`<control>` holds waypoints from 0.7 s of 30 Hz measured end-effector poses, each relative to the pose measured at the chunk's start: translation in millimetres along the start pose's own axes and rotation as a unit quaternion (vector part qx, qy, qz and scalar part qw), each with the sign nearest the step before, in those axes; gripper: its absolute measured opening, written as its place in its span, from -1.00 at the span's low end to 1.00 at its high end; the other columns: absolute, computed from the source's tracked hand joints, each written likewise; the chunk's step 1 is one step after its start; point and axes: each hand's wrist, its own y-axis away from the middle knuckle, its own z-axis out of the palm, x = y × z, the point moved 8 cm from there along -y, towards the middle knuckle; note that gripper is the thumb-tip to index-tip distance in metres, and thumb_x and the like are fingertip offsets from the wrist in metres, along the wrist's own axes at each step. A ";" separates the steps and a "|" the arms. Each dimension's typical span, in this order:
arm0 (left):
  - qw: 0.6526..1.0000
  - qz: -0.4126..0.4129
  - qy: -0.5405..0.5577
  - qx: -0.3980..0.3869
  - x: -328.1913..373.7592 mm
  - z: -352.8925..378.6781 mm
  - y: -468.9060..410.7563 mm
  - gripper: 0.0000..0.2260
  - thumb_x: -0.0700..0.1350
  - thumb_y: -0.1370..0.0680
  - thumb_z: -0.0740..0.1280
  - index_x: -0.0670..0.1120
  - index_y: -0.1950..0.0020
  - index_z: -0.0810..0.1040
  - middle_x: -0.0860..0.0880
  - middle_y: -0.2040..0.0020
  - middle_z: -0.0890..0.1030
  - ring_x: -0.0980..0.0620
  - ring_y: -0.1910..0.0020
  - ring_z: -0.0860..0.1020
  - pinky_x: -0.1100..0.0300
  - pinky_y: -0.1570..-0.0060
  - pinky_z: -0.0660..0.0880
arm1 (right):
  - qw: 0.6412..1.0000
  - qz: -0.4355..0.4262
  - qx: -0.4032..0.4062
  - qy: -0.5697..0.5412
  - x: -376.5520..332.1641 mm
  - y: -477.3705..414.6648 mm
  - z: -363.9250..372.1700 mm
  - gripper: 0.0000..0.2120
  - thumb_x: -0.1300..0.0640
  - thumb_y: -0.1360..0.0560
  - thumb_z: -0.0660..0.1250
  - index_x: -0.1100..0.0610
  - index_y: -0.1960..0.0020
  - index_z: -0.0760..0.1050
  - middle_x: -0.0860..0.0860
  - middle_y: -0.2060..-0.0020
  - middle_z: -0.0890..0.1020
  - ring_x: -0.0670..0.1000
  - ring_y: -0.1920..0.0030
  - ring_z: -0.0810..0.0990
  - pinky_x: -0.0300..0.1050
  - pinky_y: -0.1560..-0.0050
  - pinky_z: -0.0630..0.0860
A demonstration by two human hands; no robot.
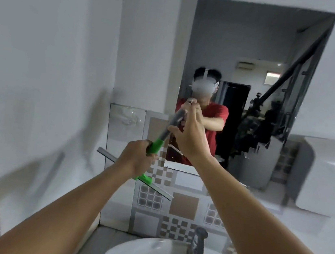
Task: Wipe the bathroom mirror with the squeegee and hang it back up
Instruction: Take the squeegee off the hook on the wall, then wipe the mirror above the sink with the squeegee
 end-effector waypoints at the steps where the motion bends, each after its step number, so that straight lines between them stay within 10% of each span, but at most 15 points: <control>1: 1.000 0.012 -0.006 -0.006 14.7 -1.9 0.6 -0.79 -0.09 -0.62 0.35 -0.12 -0.22 0.60 -0.05 0.02 0.65 0.06 0.15 0.58 0.23 0.21 0.44 | 0.998 -0.020 0.012 0.051 -3.2 4.2 -16.6 -0.50 0.14 -0.49 0.48 0.08 -0.34 0.34 0.14 -0.28 0.44 0.10 -0.19 0.50 0.05 -0.12 0.59; 13: 0.965 0.199 -0.168 -0.016 157.8 -24.3 -16.7 -0.73 -0.17 -0.58 0.39 -0.08 -0.29 0.60 0.01 0.04 0.57 0.00 0.08 0.58 0.07 0.05 0.50 | 0.915 -0.099 -0.009 0.392 -7.2 23.3 -132.7 -0.68 -0.09 -0.64 0.22 -0.05 -0.34 0.49 0.00 -0.30 0.54 0.14 -0.39 0.41 0.38 -0.45 0.12; 21: 0.934 0.298 -0.197 0.021 188.4 -40.0 -61.0 -0.78 -0.25 -0.57 0.37 -0.06 -0.18 0.65 -0.06 -0.06 0.62 -0.07 -0.03 0.57 -0.07 -0.01 0.54 | 0.927 -0.097 -0.089 0.352 3.6 0.8 -143.5 -0.64 -0.01 -0.67 0.19 -0.07 -0.45 0.32 0.05 -0.23 0.53 0.10 -0.14 0.57 0.16 -0.10 0.56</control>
